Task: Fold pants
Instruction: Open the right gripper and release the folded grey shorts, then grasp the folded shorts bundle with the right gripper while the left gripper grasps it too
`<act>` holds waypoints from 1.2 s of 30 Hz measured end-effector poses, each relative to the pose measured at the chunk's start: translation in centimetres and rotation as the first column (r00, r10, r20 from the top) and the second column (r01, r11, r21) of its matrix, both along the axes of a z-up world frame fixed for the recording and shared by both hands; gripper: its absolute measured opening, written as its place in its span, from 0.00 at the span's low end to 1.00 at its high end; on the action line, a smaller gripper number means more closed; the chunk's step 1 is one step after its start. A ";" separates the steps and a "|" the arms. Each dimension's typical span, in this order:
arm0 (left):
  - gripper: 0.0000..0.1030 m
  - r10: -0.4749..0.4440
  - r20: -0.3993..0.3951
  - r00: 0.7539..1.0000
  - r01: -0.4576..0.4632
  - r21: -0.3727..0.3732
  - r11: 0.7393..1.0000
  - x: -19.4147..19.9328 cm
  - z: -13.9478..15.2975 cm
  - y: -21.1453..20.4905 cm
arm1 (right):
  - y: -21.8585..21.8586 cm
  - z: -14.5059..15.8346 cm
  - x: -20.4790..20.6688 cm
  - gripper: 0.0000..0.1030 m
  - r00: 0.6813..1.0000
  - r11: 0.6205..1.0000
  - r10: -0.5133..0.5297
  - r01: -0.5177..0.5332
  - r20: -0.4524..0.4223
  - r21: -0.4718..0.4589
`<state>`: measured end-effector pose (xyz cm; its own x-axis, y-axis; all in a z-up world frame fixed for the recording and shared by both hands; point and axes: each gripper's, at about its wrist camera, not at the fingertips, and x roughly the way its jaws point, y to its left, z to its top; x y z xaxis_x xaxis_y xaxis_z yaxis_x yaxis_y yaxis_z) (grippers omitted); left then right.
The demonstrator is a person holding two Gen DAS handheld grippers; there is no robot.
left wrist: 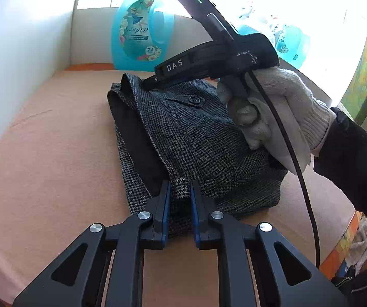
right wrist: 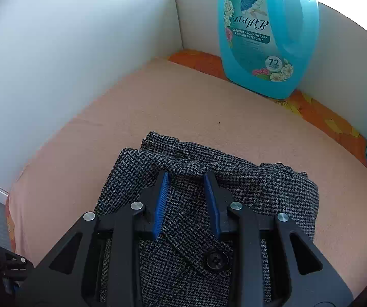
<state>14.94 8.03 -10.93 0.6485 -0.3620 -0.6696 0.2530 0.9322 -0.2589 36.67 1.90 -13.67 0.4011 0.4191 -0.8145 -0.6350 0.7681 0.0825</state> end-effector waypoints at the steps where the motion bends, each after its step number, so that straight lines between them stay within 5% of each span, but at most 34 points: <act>1: 0.12 0.002 -0.002 1.000 -0.002 -0.002 1.000 0.0 0.1 0.1 | -0.1 -0.4 0.3 0.30 1.000 1.000 -0.004 0.004 -0.016 0.006; 8: 0.17 0.015 0.005 1.000 -0.015 0.025 1.000 -0.3 1.7 0.4 | -6.0 4.7 -2.2 0.31 1.000 0.979 -0.026 0.026 -0.003 0.201; 12: 0.19 0.028 0.032 0.999 -0.030 0.047 0.998 -0.4 3.3 0.8 | -11.7 6.3 -5.2 0.42 0.996 0.966 -0.092 0.087 0.008 0.243; 20: 0.61 0.091 -0.051 0.995 -0.095 -0.083 0.992 4.4 4.3 2.6 | -18.2 2.4 -6.2 0.59 0.976 0.949 -0.169 0.198 -0.134 0.246; 24: 0.61 0.131 -0.098 0.986 -0.142 -0.114 0.983 7.3 3.8 2.4 | -18.7 0.1 -6.9 0.60 0.961 0.942 -0.153 0.213 -0.232 0.260; 36: 0.62 0.188 -0.198 0.962 -0.191 0.002 0.982 12.9 0.4 1.2 | -17.2 -1.4 -4.8 0.68 0.962 0.948 -0.166 0.217 -0.219 0.234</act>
<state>27.84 9.24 -10.54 0.5624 -0.2579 -0.7856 0.0148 0.9531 -0.3023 31.90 -15.33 -15.11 0.3394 0.5526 -0.7612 -0.4303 0.8108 0.3968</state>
